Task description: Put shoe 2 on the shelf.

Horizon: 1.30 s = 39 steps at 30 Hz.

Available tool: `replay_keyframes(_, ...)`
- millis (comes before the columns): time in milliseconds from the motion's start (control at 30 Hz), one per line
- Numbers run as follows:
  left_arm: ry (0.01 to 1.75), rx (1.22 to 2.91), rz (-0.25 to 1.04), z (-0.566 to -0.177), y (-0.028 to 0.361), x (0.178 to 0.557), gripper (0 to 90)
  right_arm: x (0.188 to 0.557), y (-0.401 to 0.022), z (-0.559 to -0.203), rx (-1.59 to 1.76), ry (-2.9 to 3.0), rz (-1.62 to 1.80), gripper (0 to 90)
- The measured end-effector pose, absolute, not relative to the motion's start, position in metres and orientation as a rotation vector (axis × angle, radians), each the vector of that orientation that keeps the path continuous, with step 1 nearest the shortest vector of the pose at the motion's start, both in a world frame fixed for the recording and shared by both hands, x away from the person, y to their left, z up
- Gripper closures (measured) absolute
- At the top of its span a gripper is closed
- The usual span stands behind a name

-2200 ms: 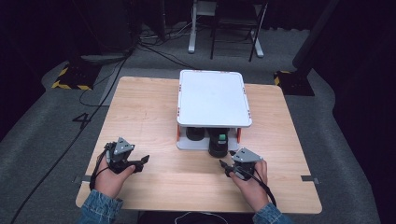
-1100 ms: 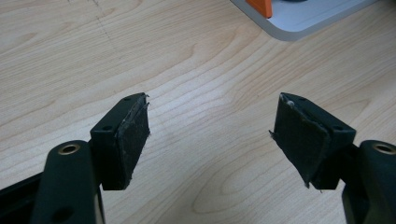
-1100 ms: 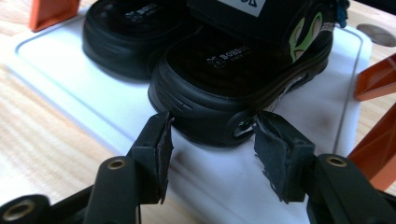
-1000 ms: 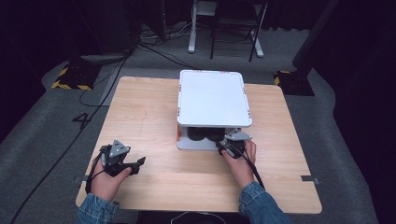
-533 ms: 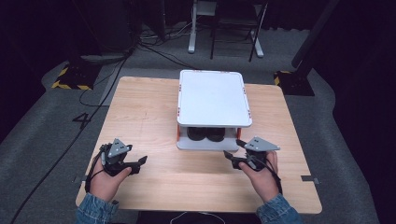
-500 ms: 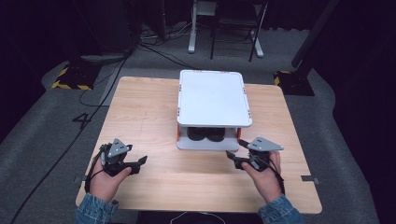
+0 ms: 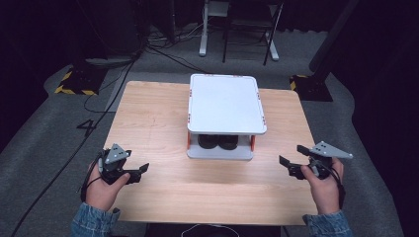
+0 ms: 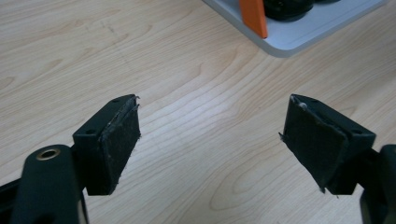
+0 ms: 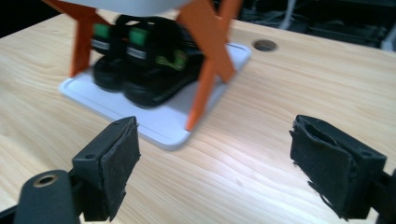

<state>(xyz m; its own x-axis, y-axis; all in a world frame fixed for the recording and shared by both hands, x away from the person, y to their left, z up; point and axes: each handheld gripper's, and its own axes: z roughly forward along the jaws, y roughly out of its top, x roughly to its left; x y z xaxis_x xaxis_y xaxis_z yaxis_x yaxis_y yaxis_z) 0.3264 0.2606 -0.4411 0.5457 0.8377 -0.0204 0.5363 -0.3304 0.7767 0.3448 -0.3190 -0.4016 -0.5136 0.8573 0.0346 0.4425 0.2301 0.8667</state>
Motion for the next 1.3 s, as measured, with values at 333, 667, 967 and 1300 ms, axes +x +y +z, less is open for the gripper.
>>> replay_keyframes(333, 1.189, 2.048, 0.520, -0.450, 0.275, 0.331, 17.2, 0.356, -0.355, -0.420, 1.347, 2.114, 1.062, 16.0)
replay_keyframes(667, 1.234, 2.069, 0.548, -0.468, 0.278, 0.341, 17.0, 0.383, -0.368, -0.466, 1.438, 2.171, 0.914, 16.3)
replay_keyframes(967, 1.276, 2.053, 0.529, -0.476, 0.280, 0.346, 17.8, 0.393, -0.356, -0.487, 1.410, 2.114, 0.942, 16.2)
replay_keyframes(1300, 1.270, 2.026, 0.567, -0.481, 0.276, 0.351, 19.7, 0.403, -0.347, -0.502, 1.431, 2.028, 0.939, 16.6)
